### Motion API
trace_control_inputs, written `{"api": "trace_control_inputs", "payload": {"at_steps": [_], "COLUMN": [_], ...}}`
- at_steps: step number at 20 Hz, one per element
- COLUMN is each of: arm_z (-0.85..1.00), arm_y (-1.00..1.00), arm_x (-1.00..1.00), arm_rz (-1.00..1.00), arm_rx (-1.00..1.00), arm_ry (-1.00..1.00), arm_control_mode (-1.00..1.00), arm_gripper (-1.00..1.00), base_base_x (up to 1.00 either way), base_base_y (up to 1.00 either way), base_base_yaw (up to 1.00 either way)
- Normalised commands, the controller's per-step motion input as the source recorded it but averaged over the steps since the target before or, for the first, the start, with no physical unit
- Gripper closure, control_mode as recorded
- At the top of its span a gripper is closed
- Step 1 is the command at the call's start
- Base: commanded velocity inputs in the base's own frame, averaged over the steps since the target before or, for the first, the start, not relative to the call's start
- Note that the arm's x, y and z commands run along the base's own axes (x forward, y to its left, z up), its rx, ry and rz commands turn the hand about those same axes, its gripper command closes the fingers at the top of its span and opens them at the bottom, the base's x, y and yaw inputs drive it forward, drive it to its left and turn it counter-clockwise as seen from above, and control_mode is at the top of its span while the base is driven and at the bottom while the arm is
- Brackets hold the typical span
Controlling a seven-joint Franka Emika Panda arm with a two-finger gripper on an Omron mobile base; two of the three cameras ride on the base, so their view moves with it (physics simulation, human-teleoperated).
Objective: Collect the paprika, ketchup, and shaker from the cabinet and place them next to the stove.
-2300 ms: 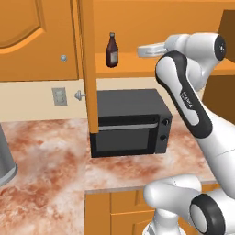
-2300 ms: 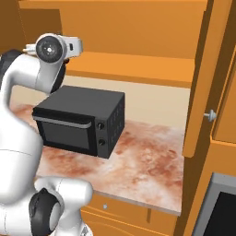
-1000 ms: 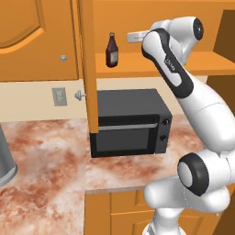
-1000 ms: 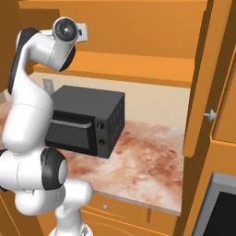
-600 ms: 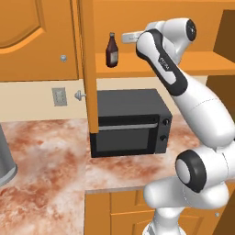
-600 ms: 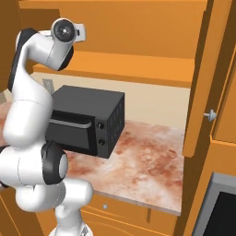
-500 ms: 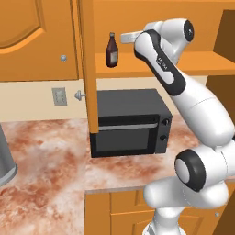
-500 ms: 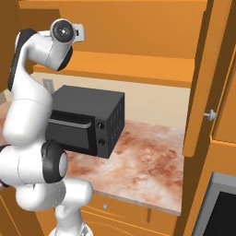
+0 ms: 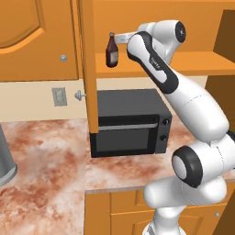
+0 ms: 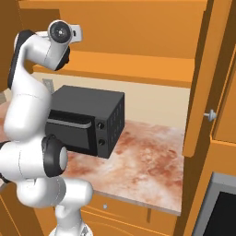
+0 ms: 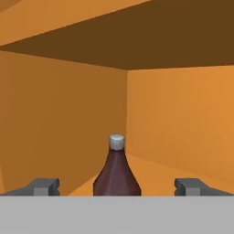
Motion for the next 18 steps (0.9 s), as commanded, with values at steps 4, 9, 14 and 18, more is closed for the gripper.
{"api": "trace_control_inputs", "payload": {"at_steps": [4,9,14,18], "arm_z": [0.0,0.0,-0.08,-0.2], "arm_y": [0.12,0.1,0.06,0.07], "arm_x": [0.18,0.21,0.23,0.22], "arm_rz": [0.0,0.0,0.0,0.0], "arm_rx": [0.0,0.0,0.0,0.0], "arm_ry": [0.0,0.0,0.0,0.01], "arm_control_mode": [-1.0,-1.0,-1.0,-1.0], "arm_gripper": [-1.0,-1.0,-1.0,-1.0], "base_base_x": [0.0,0.0,0.0,0.0], "base_base_y": [0.0,0.0,0.0,0.0], "base_base_yaw": [0.0,0.0,0.0,0.0]}}
